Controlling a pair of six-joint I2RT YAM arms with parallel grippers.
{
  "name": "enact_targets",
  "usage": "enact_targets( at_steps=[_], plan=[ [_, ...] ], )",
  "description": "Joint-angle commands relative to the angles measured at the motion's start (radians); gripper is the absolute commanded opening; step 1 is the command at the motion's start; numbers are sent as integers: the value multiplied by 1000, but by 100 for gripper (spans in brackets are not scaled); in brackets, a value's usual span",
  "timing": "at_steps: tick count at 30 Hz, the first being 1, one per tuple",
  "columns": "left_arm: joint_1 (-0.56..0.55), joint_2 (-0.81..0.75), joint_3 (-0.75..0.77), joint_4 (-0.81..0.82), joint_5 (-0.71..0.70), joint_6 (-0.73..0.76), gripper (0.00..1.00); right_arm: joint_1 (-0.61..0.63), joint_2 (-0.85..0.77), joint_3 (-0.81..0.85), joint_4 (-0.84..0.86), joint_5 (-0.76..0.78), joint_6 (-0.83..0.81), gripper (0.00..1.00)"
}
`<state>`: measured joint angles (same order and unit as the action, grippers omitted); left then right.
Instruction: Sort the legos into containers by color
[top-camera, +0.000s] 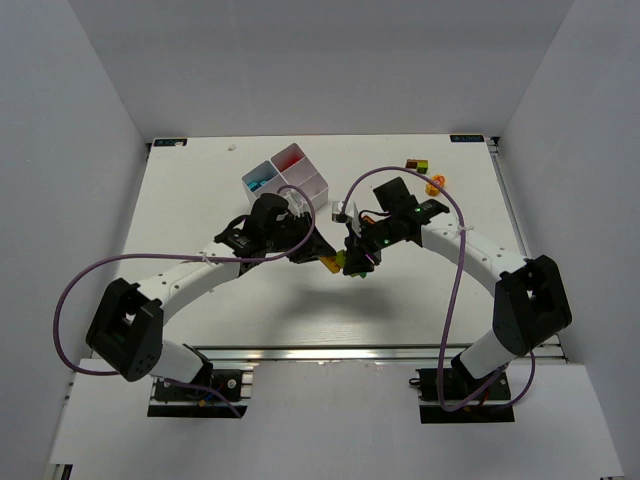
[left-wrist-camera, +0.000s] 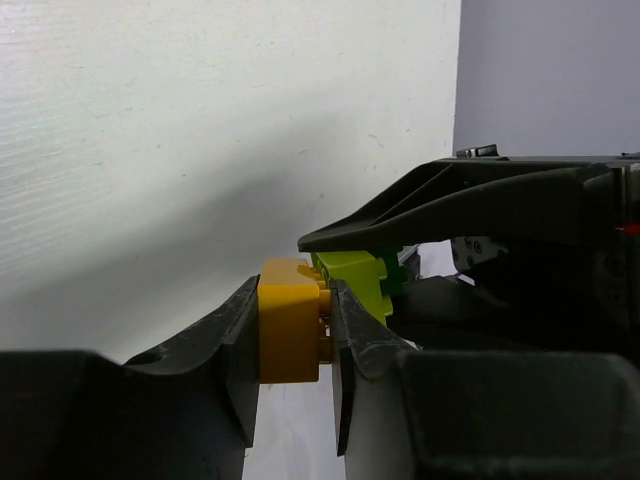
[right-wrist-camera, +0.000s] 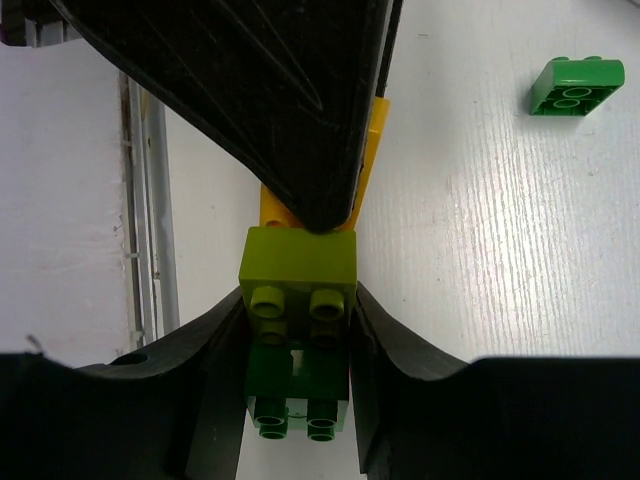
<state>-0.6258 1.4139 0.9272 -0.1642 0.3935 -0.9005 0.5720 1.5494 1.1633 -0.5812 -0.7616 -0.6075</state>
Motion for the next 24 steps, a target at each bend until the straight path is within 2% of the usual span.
enact_targets(
  at_steps=[1,3,9,10,14,19,24],
  plan=[
    [-6,-9,61,-84,-30,70,8,6,-3,-10,6,-2,-21,0],
    [-6,-12,82,-156,-59,93,7,6,-12,-16,24,7,-14,0],
    [23,-38,248,-411,-373,202,5,5,-69,-65,93,56,21,0],
    [32,-36,272,-440,-465,227,4,6,-77,-73,110,61,26,0],
    [98,15,473,-550,-625,337,6,5,-118,-109,161,90,54,0],
    [175,109,634,-508,-578,682,9,0,-140,-125,207,108,89,0],
    [268,213,739,-486,-472,897,9,-17,-156,-131,224,110,92,0]
  ],
)
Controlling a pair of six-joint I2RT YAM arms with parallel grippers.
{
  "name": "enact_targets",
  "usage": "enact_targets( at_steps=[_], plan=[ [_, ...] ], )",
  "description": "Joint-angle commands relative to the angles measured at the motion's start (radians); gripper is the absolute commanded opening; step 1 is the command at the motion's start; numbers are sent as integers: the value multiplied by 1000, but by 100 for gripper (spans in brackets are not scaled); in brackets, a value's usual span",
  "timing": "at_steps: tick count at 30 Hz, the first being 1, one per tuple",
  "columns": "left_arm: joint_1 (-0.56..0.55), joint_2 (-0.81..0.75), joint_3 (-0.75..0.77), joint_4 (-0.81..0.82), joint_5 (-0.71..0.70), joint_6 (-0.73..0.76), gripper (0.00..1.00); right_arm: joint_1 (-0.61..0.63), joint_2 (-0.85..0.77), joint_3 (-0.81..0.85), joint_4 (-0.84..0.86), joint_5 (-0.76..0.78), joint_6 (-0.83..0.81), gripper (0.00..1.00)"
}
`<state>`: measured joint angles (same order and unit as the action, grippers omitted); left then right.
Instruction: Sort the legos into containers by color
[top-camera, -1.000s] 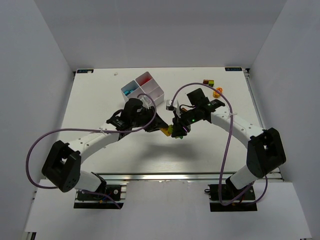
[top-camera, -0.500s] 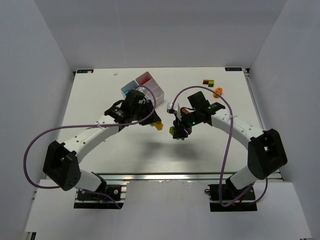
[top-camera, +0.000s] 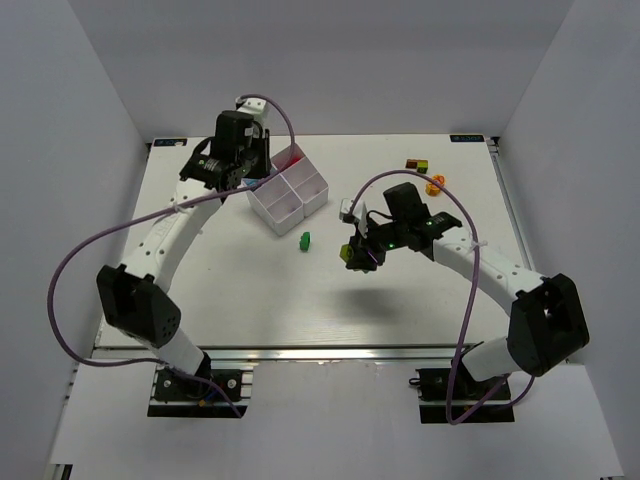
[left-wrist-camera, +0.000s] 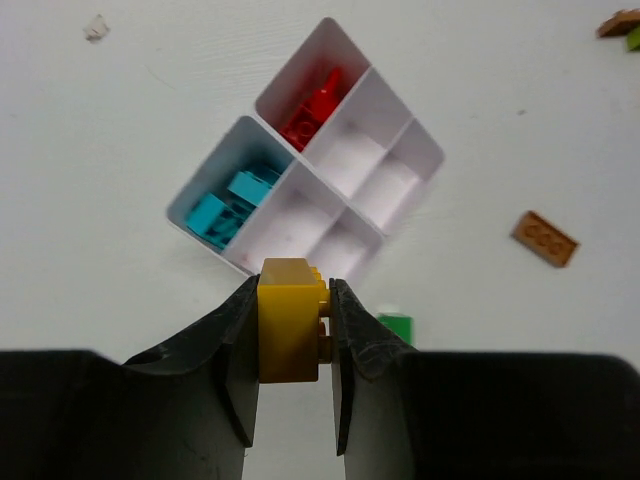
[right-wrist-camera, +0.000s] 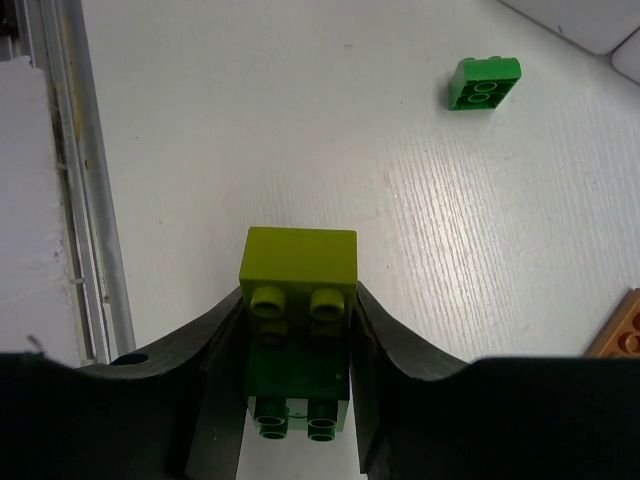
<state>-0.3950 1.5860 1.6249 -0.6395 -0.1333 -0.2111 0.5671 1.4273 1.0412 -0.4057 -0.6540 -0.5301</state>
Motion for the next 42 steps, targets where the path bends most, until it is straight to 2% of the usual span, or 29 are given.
enact_targets(
  at_steps=[1,6,9,19,22,23,26,32,33,38,39,42],
  plan=[
    [48,70,44,1,70,301,8,-13,-41,-10,53,1,18,0],
    [54,126,29,84,112,473,5,-27,-48,-27,71,-2,22,0],
    [56,153,24,133,186,481,5,-36,-48,-29,76,-6,27,0],
    [56,224,1,185,218,460,6,-59,-44,-38,88,-15,35,0],
    [56,223,-36,210,215,458,13,-62,-39,-38,90,-16,38,0],
    [56,223,-51,218,210,457,20,-64,-38,-35,90,-18,38,0],
    [56,224,-68,245,202,444,31,-65,-30,-26,87,-19,39,0],
    [56,259,-57,244,201,423,37,-70,-24,-18,84,-24,45,0],
    [56,262,-57,247,195,420,43,-70,-25,-18,84,-24,45,0],
    [56,273,-50,251,182,404,56,-72,-27,-18,82,-22,45,0],
    [56,273,-46,245,179,406,63,-72,-28,-18,79,-21,45,0],
    [56,272,-37,232,173,400,64,-72,-28,-17,79,-19,48,0]
  ],
)
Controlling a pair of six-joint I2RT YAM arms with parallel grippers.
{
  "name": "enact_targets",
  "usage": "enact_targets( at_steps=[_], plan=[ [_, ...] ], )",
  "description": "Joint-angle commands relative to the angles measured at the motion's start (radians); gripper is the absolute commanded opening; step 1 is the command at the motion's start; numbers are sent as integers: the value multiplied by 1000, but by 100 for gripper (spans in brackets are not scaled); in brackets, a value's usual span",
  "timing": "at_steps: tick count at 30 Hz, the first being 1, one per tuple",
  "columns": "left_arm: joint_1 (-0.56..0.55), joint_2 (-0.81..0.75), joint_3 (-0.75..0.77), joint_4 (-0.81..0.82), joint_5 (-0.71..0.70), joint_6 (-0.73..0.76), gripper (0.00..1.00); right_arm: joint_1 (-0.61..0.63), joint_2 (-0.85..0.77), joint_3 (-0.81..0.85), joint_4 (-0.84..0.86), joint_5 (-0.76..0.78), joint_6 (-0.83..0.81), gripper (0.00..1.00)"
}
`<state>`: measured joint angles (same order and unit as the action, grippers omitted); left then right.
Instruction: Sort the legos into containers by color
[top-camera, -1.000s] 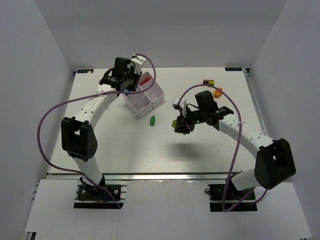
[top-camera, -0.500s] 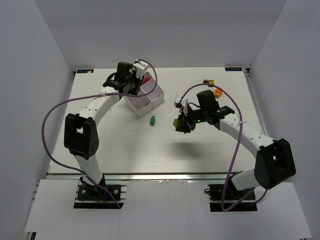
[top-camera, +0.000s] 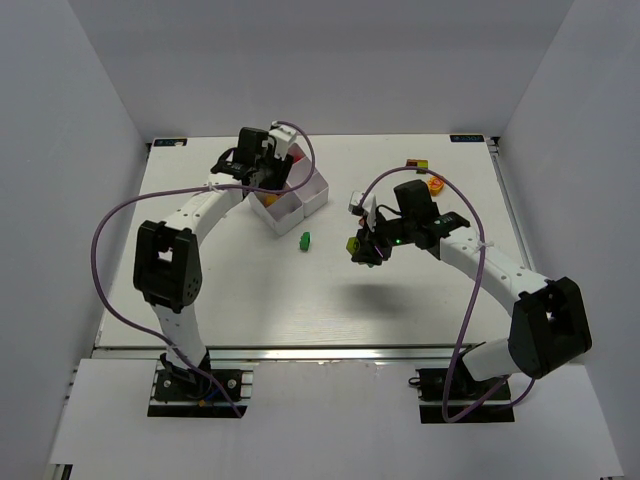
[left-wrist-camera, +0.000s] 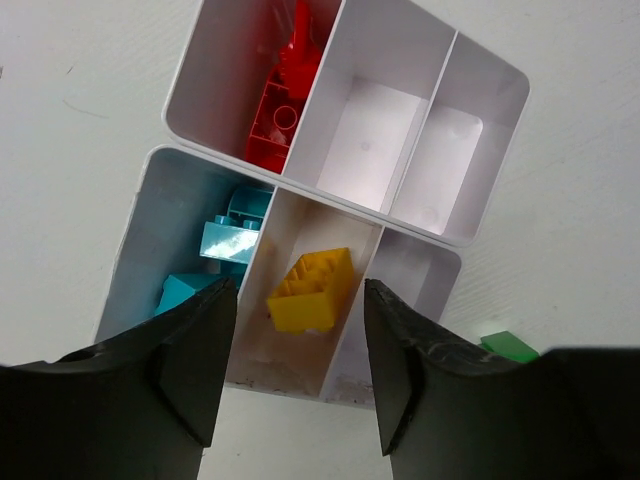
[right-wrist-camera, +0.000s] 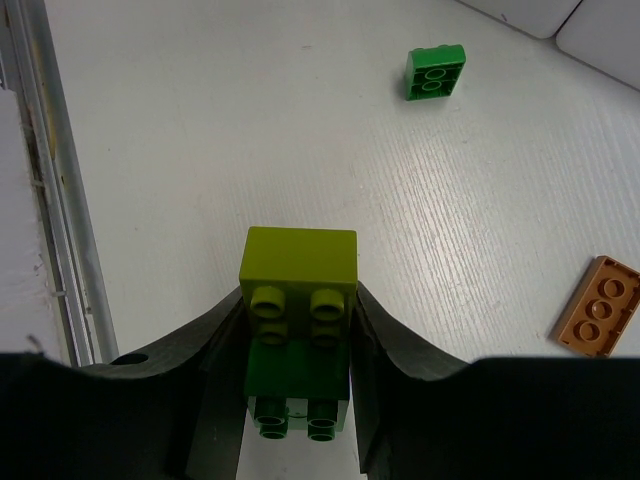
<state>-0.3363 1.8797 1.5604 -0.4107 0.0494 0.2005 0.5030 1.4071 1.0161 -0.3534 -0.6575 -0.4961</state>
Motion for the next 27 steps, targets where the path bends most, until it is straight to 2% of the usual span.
enact_targets(
  at_steps=[1,5,7,8,11,13,14,15,18,19,22,25,27],
  plan=[
    [-3,-28,30,3,-13,-15,64,-9,-10,12,27,-19,16,0],
    [-3,-76,52,9,4,-87,64,-9,-13,29,28,-27,33,0],
    [-3,-119,55,6,42,-146,59,-11,-14,41,30,-40,60,0],
    [-3,-135,44,1,56,-239,54,-12,-14,51,34,-48,73,0],
    [-3,-211,1,0,149,-401,54,-12,-14,67,54,-71,106,0],
    [-3,-287,-92,36,217,-482,58,-11,-14,68,67,-79,110,0],
    [-3,-318,-136,65,303,-572,66,-11,-16,61,83,-79,108,0],
    [-3,-352,-245,143,340,-620,68,-12,-16,58,85,-77,103,0],
    [-7,-485,-411,306,452,-795,70,-11,-16,58,85,-100,77,0],
    [-9,-535,-484,320,464,-821,70,-12,-17,59,87,-106,76,0],
    [-38,-583,-572,334,481,-878,72,-11,-11,73,119,-125,125,0],
    [-75,-629,-635,342,457,-895,73,-11,13,93,152,-114,244,0],
    [-86,-674,-677,389,431,-934,73,-11,32,95,177,-50,359,0]
  ],
)
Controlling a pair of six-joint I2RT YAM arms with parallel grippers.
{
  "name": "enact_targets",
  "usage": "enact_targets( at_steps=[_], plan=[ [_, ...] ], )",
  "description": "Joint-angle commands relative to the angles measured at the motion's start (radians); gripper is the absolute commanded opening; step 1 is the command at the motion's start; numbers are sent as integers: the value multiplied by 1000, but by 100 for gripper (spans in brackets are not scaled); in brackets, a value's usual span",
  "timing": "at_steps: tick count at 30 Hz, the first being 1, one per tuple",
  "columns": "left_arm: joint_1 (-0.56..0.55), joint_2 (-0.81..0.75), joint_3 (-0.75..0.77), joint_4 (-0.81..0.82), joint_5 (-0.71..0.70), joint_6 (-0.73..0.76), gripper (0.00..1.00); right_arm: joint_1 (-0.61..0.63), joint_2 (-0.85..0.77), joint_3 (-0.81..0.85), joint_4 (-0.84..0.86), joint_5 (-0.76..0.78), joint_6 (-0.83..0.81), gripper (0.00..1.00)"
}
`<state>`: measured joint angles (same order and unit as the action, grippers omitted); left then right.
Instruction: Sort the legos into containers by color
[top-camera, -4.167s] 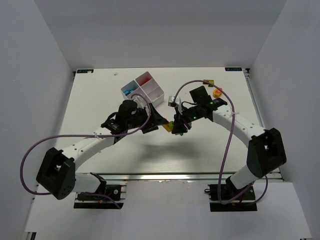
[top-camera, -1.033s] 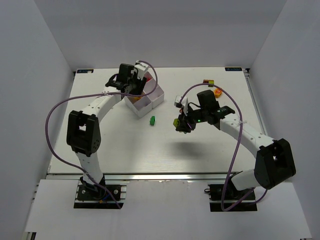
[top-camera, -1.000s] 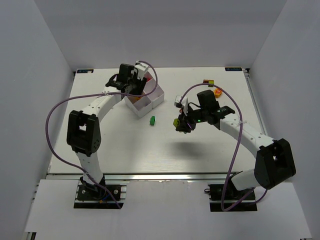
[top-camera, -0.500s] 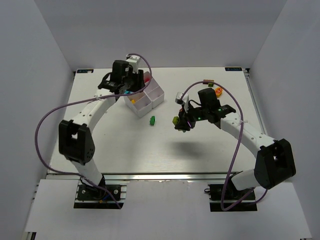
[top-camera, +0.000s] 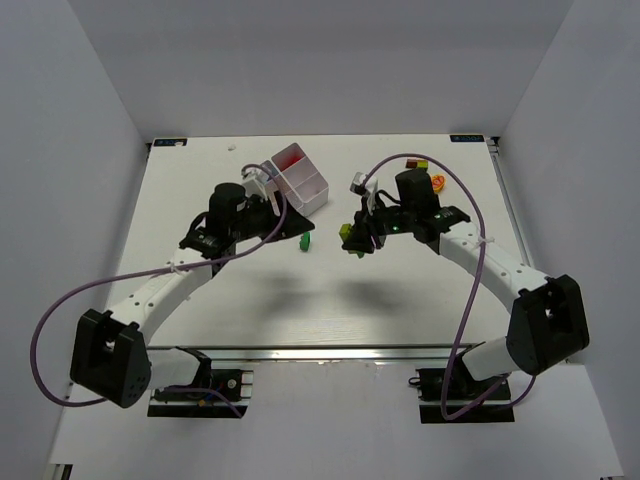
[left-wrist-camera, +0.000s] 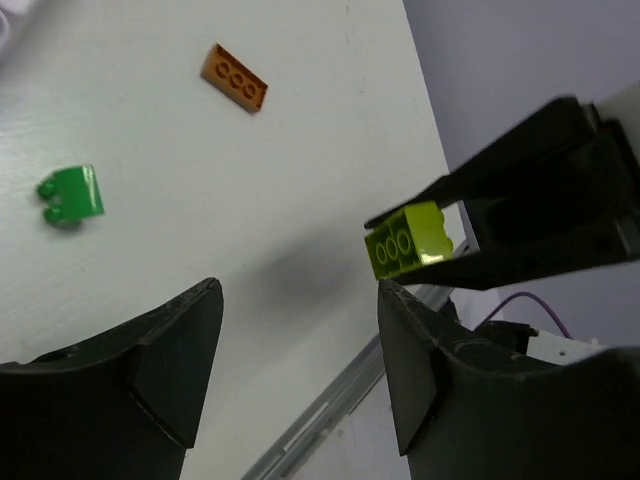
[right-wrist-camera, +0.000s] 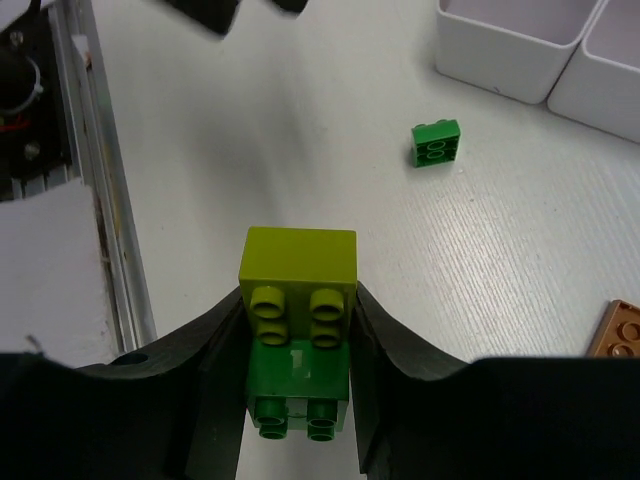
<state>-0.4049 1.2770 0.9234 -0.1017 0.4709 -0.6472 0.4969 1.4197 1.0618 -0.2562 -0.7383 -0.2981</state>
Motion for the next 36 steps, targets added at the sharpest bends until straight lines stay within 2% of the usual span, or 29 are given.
enact_targets(
  at_steps=[1,3,5,8,10,11,12,13,14,16,18,20,22,26,30,36],
  plan=[
    [-18,-88,-87,94,-1,-101,73,-4,27,55,89,66,195,0],
    [-20,-137,-130,163,-21,-144,81,-8,59,72,69,163,241,0],
    [-20,-160,-171,172,-43,-158,98,-8,74,84,35,201,258,0],
    [-22,-191,-208,184,-69,-187,98,-9,64,60,49,182,283,0],
    [-22,-203,-227,206,-86,-225,98,-15,67,55,48,79,330,0],
    [-22,-205,-257,265,-77,-277,98,-27,70,43,72,16,353,0],
    [-22,-205,-274,310,-63,-304,98,-32,70,34,92,-118,376,0],
    [-22,-203,-293,360,-51,-369,98,-35,68,21,124,-184,404,0],
    [-23,-200,-310,460,-28,-403,98,-37,68,11,180,-320,434,0],
    [-25,-191,-333,529,-6,-451,98,-38,71,1,219,-430,451,0],
    [-41,-186,-321,574,26,-445,98,-37,93,9,303,-568,526,0],
    [-63,-180,-308,594,47,-416,98,-37,122,33,314,-666,545,0],
    [-80,-182,-308,622,61,-410,98,-35,137,58,343,-713,570,0],
    [-106,-186,-342,785,63,-448,98,-24,137,67,376,-812,544,0],
    [-132,-168,-356,930,104,-496,98,-18,116,72,356,-854,456,0],
    [-164,-162,-330,858,103,-444,98,-18,101,87,344,-845,435,0]
  ],
)
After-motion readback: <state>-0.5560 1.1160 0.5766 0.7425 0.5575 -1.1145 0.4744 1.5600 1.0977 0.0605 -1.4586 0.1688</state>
